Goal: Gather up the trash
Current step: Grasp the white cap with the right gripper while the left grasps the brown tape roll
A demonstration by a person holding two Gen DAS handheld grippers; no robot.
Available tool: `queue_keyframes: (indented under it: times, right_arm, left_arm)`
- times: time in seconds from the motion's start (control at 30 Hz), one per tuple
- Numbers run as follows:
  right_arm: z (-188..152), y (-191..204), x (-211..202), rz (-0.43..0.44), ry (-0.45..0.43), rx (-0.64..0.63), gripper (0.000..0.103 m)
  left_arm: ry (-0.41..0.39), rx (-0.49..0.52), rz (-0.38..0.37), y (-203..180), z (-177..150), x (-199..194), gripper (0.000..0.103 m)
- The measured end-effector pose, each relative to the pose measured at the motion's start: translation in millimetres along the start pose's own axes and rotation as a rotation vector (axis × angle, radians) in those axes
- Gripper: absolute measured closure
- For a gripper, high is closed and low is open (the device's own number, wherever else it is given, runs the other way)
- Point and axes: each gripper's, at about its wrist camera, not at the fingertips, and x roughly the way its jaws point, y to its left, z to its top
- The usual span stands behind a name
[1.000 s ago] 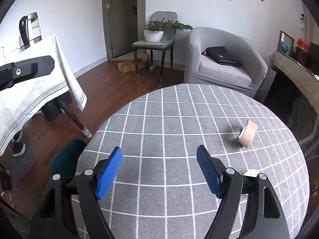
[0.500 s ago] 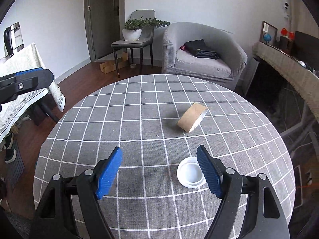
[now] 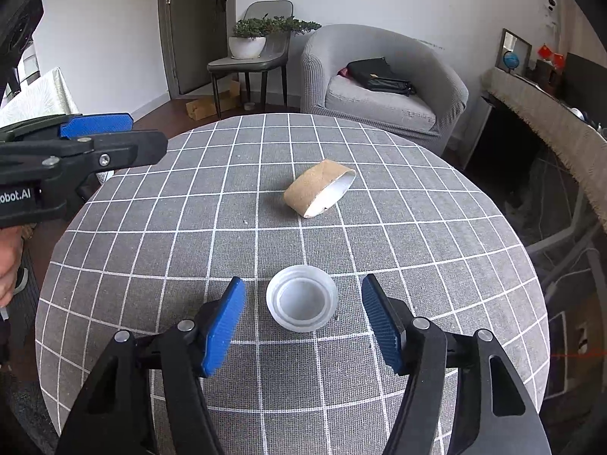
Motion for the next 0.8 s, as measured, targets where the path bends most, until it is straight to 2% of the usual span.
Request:
queue_keyframes:
  times: [0.3, 0.47, 0.8]
  right_arm:
    - [-4, -17, 5, 0.054, 0.032, 0.008, 0.063]
    - [-4, -32, 5, 0.084, 0.033, 0.042, 0.063]
    - [-5, -78, 1, 0.038, 0.006, 0.151, 0.063]
  left_arm:
    - [0.032, 0.037, -0.029, -27, 14, 30, 0.031]
    - [0.039, 0.055, -0.046, -41, 18, 43, 0.031]
    - [0.070, 0.082, -0.072, -60, 22, 76, 0.032]
